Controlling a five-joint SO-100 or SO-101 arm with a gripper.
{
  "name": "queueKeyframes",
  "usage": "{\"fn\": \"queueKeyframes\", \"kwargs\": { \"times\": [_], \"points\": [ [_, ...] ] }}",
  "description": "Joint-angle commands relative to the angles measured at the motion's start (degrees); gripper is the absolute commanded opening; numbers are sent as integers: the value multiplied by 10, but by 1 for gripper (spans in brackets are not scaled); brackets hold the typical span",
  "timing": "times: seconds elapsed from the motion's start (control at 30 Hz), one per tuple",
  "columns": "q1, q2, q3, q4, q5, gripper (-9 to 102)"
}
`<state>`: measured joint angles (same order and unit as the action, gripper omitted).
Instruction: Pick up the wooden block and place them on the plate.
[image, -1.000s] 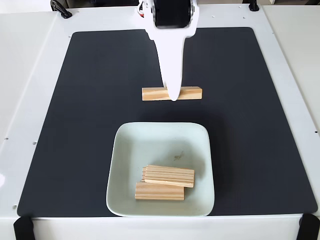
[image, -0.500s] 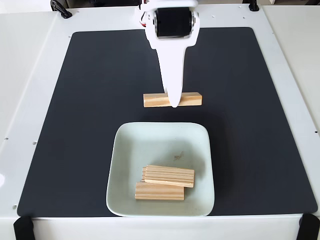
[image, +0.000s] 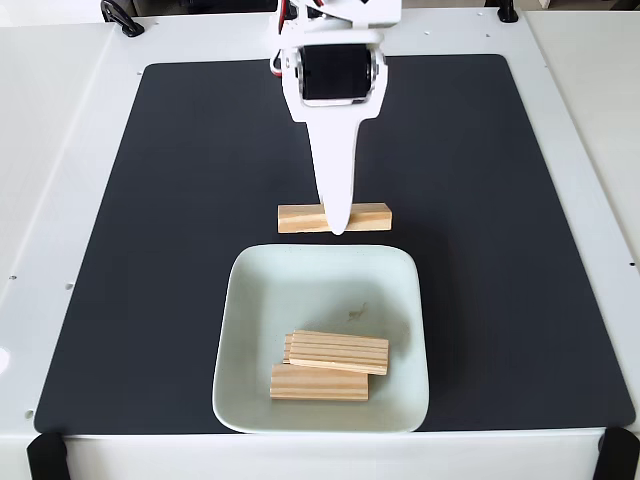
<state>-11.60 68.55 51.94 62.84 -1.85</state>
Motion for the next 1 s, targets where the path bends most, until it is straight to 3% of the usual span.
{"fn": "queueKeyframes", "kwargs": {
  "times": [0.0,0.63,0.97],
  "points": [
    [-1,7,-32,-3,-3,0],
    [-2,-3,-32,-4,-4,0],
    [1,-20,-32,-52,-4,0]
  ]
}}
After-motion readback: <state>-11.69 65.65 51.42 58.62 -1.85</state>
